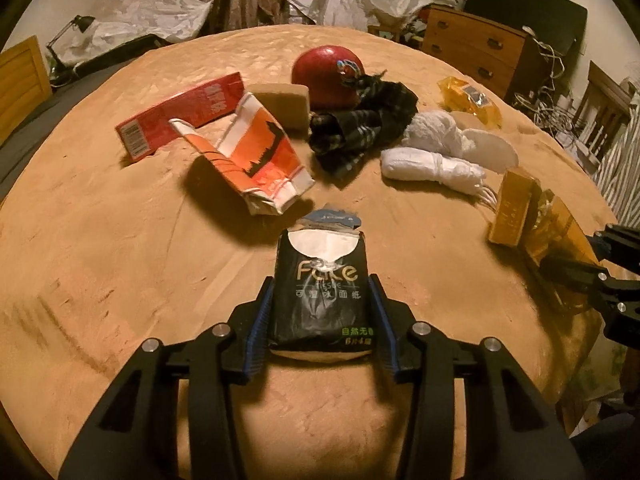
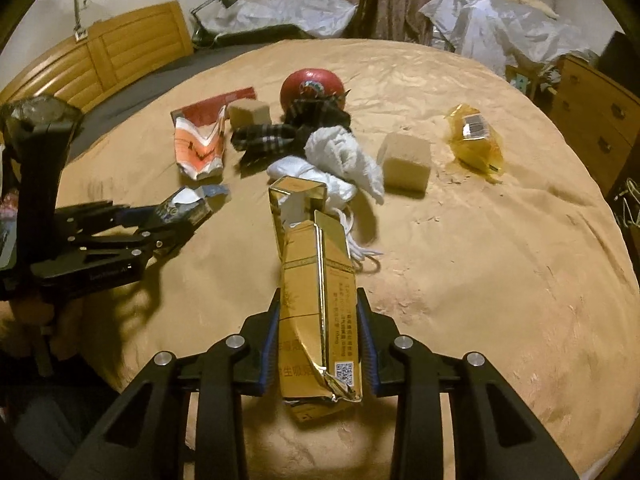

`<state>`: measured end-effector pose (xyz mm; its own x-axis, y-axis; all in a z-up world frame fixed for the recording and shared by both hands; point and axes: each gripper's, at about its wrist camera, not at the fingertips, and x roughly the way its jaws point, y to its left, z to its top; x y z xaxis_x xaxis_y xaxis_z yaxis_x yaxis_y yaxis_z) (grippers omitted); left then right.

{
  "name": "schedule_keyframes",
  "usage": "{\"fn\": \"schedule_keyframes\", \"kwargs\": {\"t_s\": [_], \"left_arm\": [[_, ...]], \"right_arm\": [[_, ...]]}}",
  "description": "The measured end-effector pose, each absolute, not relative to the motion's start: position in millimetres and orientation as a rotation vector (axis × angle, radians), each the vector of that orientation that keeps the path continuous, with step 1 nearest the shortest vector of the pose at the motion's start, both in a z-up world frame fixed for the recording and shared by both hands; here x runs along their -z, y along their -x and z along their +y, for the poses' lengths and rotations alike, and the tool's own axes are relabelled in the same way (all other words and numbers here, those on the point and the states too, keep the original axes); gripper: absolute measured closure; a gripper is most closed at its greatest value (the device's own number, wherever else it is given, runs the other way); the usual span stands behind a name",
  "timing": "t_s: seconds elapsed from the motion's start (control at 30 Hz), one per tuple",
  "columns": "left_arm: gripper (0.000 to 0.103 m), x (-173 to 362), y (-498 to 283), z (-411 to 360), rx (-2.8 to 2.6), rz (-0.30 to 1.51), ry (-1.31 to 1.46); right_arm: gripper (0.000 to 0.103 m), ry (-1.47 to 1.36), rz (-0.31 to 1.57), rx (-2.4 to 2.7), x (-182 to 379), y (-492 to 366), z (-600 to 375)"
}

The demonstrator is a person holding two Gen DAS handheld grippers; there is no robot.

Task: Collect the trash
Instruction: 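Lift the gold carton and black tissue pack and carry both to the bucket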

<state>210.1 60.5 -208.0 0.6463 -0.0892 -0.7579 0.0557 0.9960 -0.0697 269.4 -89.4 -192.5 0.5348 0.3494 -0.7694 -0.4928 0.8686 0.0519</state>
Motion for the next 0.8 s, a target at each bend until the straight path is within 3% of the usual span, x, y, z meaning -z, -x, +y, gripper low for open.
{"fn": "schedule_keyframes", "kwargs": {"t_s": [0.8], "left_arm": [[0.06, 72, -110, 33, -0.071, 0.424, -0.022]], "right_arm": [[0.068, -0.001, 0.448, -0.392, 78, -174, -94]]}}
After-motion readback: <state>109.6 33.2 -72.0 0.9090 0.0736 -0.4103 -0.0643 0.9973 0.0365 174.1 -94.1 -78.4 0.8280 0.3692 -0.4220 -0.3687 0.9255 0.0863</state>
